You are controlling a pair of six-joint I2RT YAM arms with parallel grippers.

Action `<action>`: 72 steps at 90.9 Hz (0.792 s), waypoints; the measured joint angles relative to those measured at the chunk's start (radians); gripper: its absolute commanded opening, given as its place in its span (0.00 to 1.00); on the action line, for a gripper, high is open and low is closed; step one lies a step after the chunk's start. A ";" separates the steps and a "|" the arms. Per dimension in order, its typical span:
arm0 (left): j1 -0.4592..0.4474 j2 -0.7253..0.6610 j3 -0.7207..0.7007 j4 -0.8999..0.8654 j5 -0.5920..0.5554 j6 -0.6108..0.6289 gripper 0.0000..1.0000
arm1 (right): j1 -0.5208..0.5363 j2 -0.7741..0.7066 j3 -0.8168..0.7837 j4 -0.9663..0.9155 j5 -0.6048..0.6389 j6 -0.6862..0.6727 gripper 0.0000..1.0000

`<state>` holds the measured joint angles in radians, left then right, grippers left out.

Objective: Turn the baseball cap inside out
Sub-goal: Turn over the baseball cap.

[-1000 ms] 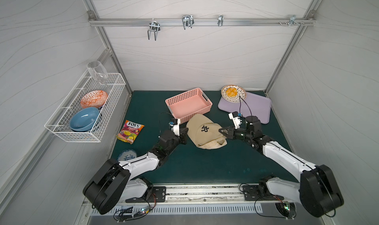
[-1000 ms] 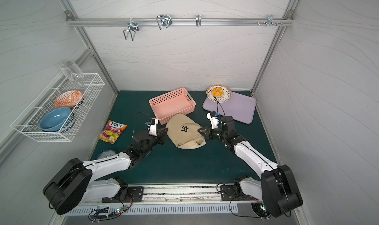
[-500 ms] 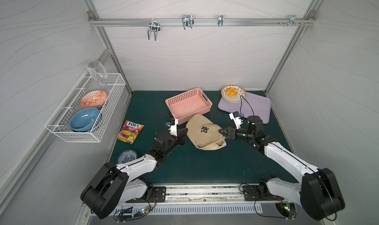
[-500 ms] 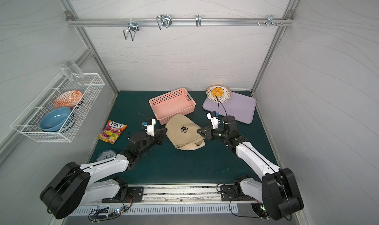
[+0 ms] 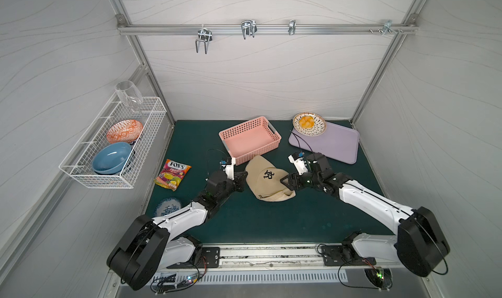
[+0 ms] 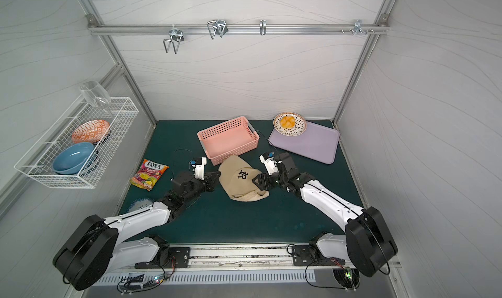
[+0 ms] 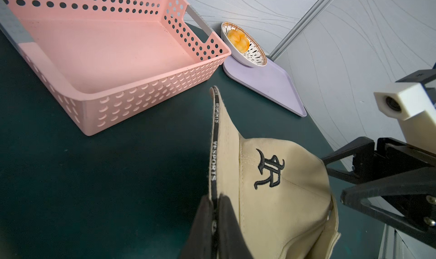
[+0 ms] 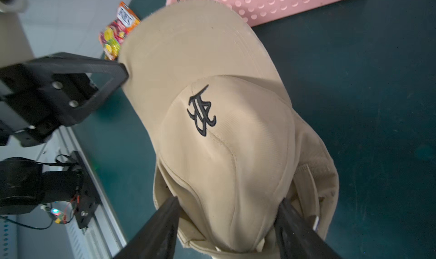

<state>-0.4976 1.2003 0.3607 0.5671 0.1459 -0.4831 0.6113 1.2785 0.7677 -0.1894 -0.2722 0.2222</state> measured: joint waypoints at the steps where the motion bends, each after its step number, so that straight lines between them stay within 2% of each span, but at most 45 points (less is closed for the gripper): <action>1: 0.000 -0.001 0.000 -0.002 0.000 0.000 0.00 | 0.003 0.005 0.004 -0.005 0.009 -0.005 0.71; 17: -0.001 -0.011 0.004 -0.048 -0.021 0.005 0.00 | 0.037 0.046 0.024 -0.061 0.091 -0.048 0.77; 42: 0.000 -0.015 0.035 -0.115 -0.047 0.019 0.00 | 0.105 0.024 0.014 -0.074 0.101 -0.149 0.76; 61: 0.000 -0.036 0.098 -0.217 -0.040 0.019 0.00 | 0.183 0.019 -0.030 -0.018 -0.018 -0.417 0.77; 72: 0.000 -0.040 0.117 -0.248 -0.037 0.023 0.00 | 0.193 0.034 -0.027 0.009 -0.063 -0.554 0.77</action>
<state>-0.4980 1.1599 0.4774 0.3187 0.1093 -0.4599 0.8047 1.3128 0.7403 -0.1806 -0.3351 -0.3321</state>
